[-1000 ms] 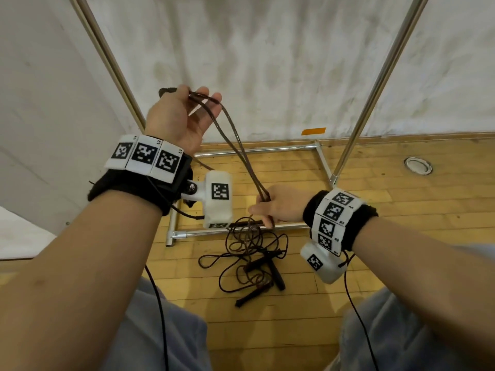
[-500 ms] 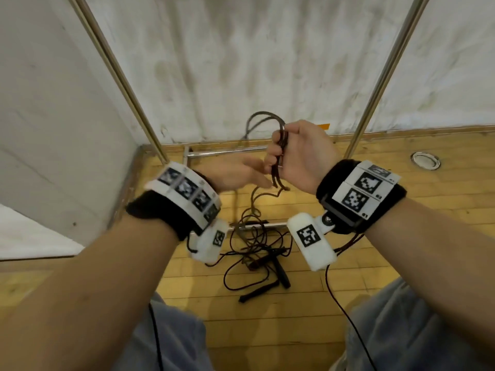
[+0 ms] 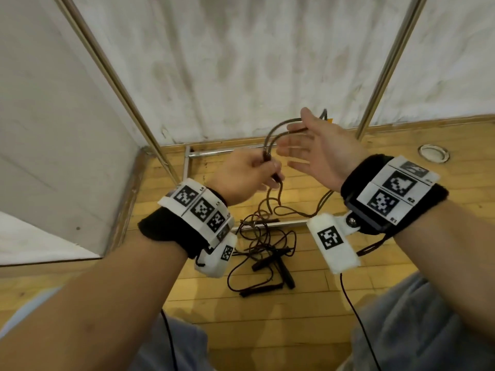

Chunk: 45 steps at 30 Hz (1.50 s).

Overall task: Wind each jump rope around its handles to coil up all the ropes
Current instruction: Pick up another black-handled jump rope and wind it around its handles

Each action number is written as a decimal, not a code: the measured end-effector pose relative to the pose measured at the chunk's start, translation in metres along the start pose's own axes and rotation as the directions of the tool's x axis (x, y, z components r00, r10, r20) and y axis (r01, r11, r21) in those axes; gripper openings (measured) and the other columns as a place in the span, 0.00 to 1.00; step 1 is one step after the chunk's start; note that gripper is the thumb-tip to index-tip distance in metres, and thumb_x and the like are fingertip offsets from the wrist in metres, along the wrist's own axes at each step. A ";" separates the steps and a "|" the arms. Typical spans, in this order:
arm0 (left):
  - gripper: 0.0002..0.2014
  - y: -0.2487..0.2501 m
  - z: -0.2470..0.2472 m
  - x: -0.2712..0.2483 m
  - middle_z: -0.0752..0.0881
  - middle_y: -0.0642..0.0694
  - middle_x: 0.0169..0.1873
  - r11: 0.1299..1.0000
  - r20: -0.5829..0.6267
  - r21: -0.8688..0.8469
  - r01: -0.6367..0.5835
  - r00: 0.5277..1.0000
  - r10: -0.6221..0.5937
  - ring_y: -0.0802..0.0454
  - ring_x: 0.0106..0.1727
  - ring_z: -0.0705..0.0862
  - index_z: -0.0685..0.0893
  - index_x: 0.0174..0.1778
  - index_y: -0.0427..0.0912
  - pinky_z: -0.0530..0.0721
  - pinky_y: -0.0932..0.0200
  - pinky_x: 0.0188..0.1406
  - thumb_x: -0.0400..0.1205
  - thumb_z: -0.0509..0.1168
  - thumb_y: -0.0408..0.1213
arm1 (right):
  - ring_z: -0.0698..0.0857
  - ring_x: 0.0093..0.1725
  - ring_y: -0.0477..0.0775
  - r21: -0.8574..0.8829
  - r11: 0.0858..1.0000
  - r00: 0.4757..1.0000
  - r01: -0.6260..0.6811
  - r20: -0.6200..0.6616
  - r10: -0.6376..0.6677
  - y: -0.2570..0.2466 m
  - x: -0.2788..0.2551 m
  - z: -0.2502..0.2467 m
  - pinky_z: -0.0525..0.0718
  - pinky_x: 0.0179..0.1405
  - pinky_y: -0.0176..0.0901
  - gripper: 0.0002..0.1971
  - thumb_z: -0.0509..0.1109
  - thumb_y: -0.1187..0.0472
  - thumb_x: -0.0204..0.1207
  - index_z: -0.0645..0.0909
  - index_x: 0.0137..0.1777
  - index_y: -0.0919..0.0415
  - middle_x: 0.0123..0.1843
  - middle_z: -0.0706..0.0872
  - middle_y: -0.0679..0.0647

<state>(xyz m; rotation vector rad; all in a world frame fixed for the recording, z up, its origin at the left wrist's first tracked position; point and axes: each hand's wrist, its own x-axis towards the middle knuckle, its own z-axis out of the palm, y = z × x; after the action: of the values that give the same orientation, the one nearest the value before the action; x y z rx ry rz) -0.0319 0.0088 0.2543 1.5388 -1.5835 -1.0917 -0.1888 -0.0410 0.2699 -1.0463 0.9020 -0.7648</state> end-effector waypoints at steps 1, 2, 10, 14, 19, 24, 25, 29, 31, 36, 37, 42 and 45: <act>0.10 0.004 -0.006 0.001 0.90 0.53 0.37 0.999 -0.062 0.014 -0.037 0.997 0.038 0.56 0.40 0.89 0.84 0.39 0.48 0.84 0.63 0.36 0.85 0.62 0.37 | 0.84 0.58 0.53 -0.088 0.996 0.998 -0.019 0.064 0.025 0.001 0.000 -0.001 0.74 0.67 0.56 0.21 0.62 0.44 0.79 0.78 0.63 0.59 0.52 0.88 0.52; 0.10 0.008 -0.012 0.001 0.90 0.52 0.37 0.997 -0.113 0.029 -0.070 0.991 0.073 0.54 0.40 0.88 0.84 0.39 0.48 0.83 0.61 0.36 0.85 0.62 0.38 | 0.82 0.62 0.53 -0.194 0.981 0.989 -0.021 0.140 0.049 0.005 -0.001 -0.001 0.70 0.70 0.58 0.23 0.65 0.43 0.76 0.78 0.65 0.57 0.55 0.87 0.51; 0.10 0.029 -0.045 -0.001 0.91 0.43 0.36 0.917 -0.291 -0.386 -0.099 0.956 -0.019 0.53 0.32 0.87 0.82 0.43 0.37 0.86 0.63 0.33 0.86 0.61 0.37 | 0.84 0.54 0.50 -0.691 0.717 0.963 0.092 0.245 0.112 0.041 -0.010 0.028 0.79 0.62 0.53 0.13 0.58 0.53 0.84 0.82 0.46 0.54 0.47 0.89 0.45; 0.11 0.025 -0.050 -0.001 0.91 0.43 0.35 0.894 -0.389 -0.430 -0.124 0.919 -0.060 0.52 0.33 0.88 0.82 0.41 0.38 0.84 0.63 0.31 0.86 0.61 0.39 | 0.79 0.37 0.47 -0.839 0.505 0.970 0.203 0.244 0.015 0.039 -0.008 0.034 0.74 0.37 0.39 0.17 0.53 0.54 0.86 0.80 0.40 0.55 0.38 0.84 0.49; 0.13 0.015 -0.051 -0.003 0.90 0.48 0.50 0.935 -0.165 -0.354 0.029 0.982 -0.093 0.48 0.58 0.87 0.84 0.53 0.43 0.83 0.54 0.49 0.83 0.63 0.48 | 0.79 0.30 0.51 -0.657 0.723 0.977 0.214 0.156 -0.148 0.020 -0.010 0.029 0.78 0.37 0.42 0.16 0.53 0.59 0.86 0.75 0.37 0.57 0.26 0.78 0.51; 0.22 0.004 -0.014 -0.007 0.84 0.53 0.63 0.971 0.322 0.240 -0.003 0.944 -0.077 0.54 0.70 0.77 0.83 0.58 0.52 0.72 0.49 0.71 0.70 0.69 0.55 | 0.70 0.27 0.50 0.092 0.990 0.984 0.111 0.130 -0.123 -0.004 -0.017 0.033 0.72 0.32 0.40 0.12 0.52 0.65 0.85 0.72 0.40 0.63 0.27 0.67 0.52; 0.20 0.002 -0.008 -0.006 0.84 0.54 0.61 0.960 0.299 0.279 -0.019 0.952 -0.068 0.52 0.69 0.78 0.82 0.58 0.51 0.72 0.48 0.72 0.73 0.69 0.55 | 0.70 0.27 0.50 0.179 0.979 0.984 0.095 0.130 -0.119 -0.009 -0.018 0.034 0.72 0.33 0.40 0.12 0.51 0.65 0.85 0.72 0.41 0.63 0.27 0.67 0.52; 0.02 -0.003 0.003 -0.003 0.90 0.49 0.46 0.992 0.181 0.121 -0.023 0.983 0.001 0.49 0.54 0.87 0.83 0.45 0.50 0.82 0.47 0.62 0.83 0.66 0.40 | 0.69 0.27 0.50 0.331 0.933 0.985 0.144 0.041 -0.166 -0.025 -0.018 0.034 0.71 0.32 0.39 0.13 0.50 0.66 0.85 0.71 0.40 0.63 0.29 0.66 0.53; 0.04 -0.006 0.008 -0.003 0.91 0.49 0.40 0.996 0.209 0.067 0.051 0.976 -0.064 0.52 0.45 0.90 0.82 0.44 0.48 0.86 0.59 0.48 0.84 0.64 0.36 | 0.70 0.26 0.50 0.331 0.925 0.982 0.185 -0.020 -0.189 -0.029 -0.016 0.034 0.71 0.32 0.40 0.13 0.50 0.66 0.85 0.71 0.41 0.63 0.29 0.66 0.53; 0.08 0.000 0.000 -0.004 0.91 0.48 0.33 0.988 0.210 0.041 0.148 0.966 -0.154 0.55 0.34 0.90 0.80 0.46 0.43 0.87 0.64 0.32 0.87 0.58 0.40 | 0.79 0.33 0.51 0.162 0.953 0.948 0.256 -0.237 -0.214 -0.032 -0.005 0.017 0.75 0.37 0.40 0.11 0.55 0.58 0.86 0.75 0.46 0.61 0.32 0.77 0.53; 0.08 0.002 -0.005 -0.003 0.91 0.47 0.32 0.990 0.169 -0.034 0.137 0.977 -0.129 0.53 0.33 0.90 0.80 0.45 0.42 0.87 0.63 0.31 0.87 0.59 0.39 | 0.81 0.38 0.52 0.120 0.964 0.944 0.239 -0.260 -0.202 -0.030 -0.004 0.012 0.76 0.40 0.42 0.12 0.57 0.53 0.85 0.77 0.48 0.59 0.36 0.81 0.53; 0.10 0.016 -0.021 0.002 0.89 0.45 0.28 0.923 -0.115 -0.384 0.022 0.991 -0.072 0.52 0.25 0.87 0.79 0.42 0.38 0.85 0.64 0.24 0.87 0.59 0.38 | 0.84 0.58 0.56 -0.141 0.989 0.996 0.047 0.082 -0.035 -0.003 -0.003 0.011 0.73 0.64 0.55 0.31 0.62 0.35 0.73 0.79 0.63 0.60 0.56 0.87 0.56; 0.11 0.021 -0.029 0.006 0.87 0.44 0.27 0.877 -0.258 -0.481 -0.024 0.959 -0.115 0.54 0.21 0.84 0.78 0.41 0.38 0.82 0.66 0.21 0.87 0.60 0.38 | 0.84 0.53 0.50 -0.658 0.738 0.975 0.152 0.221 -0.004 0.017 -0.009 0.027 0.75 0.54 0.44 0.16 0.67 0.43 0.76 0.85 0.50 0.54 0.49 0.89 0.48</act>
<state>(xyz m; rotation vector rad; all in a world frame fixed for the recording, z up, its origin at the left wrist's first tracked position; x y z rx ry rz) -0.0156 -0.0010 0.2848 1.3201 -0.9914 -1.1306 -0.1664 -0.0177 0.2622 -1.7850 0.9800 -0.3705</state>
